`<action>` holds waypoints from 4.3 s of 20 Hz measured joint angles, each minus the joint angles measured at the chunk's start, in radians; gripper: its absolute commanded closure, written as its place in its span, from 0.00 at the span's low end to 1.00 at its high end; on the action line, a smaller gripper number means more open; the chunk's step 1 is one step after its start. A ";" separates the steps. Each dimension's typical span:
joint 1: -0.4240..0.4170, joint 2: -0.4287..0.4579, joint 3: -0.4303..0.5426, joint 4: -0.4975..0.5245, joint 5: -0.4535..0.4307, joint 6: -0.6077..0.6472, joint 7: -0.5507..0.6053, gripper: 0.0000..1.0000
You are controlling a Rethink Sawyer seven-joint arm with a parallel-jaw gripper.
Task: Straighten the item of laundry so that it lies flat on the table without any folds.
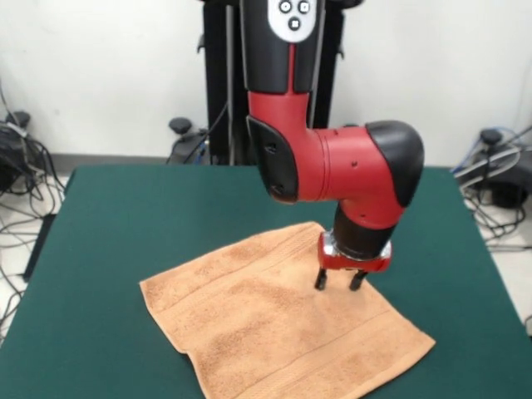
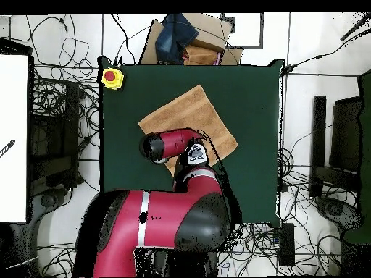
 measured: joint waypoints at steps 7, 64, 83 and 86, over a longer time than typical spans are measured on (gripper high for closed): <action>-0.020 0.000 0.008 -0.003 0.030 0.036 0.000 0.00; -0.078 0.152 0.004 -0.293 0.155 0.537 -0.007 0.00; -0.104 0.179 0.020 -0.335 0.177 0.608 -0.007 0.00; -0.126 0.184 0.032 -0.335 0.191 0.620 -0.007 0.00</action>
